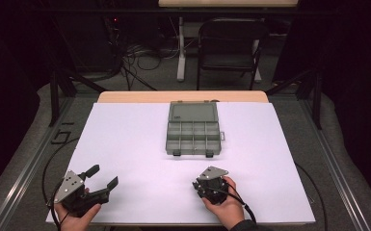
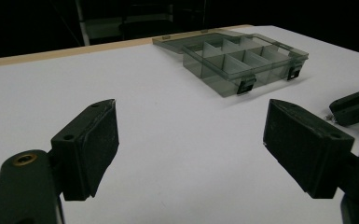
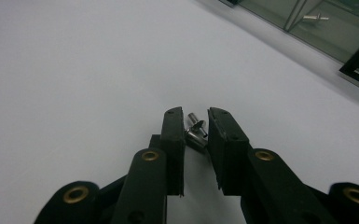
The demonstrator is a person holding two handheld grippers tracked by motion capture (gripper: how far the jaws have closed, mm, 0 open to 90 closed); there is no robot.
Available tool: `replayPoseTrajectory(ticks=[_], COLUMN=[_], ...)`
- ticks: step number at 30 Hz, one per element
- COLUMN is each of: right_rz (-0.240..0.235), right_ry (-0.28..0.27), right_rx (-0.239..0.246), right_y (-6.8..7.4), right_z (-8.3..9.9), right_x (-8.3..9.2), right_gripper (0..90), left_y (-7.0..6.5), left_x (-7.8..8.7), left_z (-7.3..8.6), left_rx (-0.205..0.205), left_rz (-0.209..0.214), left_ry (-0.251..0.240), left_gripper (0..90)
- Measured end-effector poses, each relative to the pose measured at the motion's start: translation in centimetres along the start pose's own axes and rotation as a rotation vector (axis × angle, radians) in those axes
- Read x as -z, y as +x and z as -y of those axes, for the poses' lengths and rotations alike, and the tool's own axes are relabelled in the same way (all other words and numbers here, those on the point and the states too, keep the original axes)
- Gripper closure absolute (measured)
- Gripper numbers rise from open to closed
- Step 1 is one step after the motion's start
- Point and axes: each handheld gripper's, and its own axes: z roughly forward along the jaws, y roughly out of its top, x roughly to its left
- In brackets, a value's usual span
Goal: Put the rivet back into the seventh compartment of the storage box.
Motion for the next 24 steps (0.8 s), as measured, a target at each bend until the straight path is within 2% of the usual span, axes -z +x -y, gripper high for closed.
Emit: replayPoseTrajectory(ticks=[5,7,11,18,19,20,21,24], right_rz=[-0.020,-0.021,-0.029,-0.033,-0.035,-0.035,-0.041,-0.046], right_ry=[-0.002,0.001,-0.027,-0.025,-0.045,-0.045,-0.015,-0.004], right_rx=[-0.006,-0.012,-0.030,-0.016,-0.016,-0.016,-0.009,0.011], right_y=[-0.11,-0.17,-0.23,-0.29,-0.28,-0.28,-0.31,-0.21], right_z=[-0.12,-0.12,-0.23,-0.35,-0.30,-0.30,-0.36,-0.31], right_x=[0.42,0.42,0.49,0.13,-0.11,-0.11,-0.04,-0.30], right_gripper=[86.4,86.4,84.9,79.5,79.3,79.3,79.3,79.4], left_y=[0.01,0.00,0.01,0.00,0.01,0.01,0.03,0.01], left_x=[0.01,0.00,-0.01,-0.04,-0.05,-0.05,-0.04,-0.05], left_z=[0.00,0.00,0.00,0.01,0.02,0.02,0.01,0.01], left_rx=[0.000,0.001,-0.003,-0.003,-0.002,-0.002,-0.002,-0.002], left_rz=[0.000,0.000,0.000,0.000,0.000,0.000,0.001,0.000], left_ry=[0.000,0.000,0.000,0.001,0.002,0.002,0.004,0.001], left_gripper=[18.0,18.0,18.0,18.0,18.0,18.0,18.0,18.0])
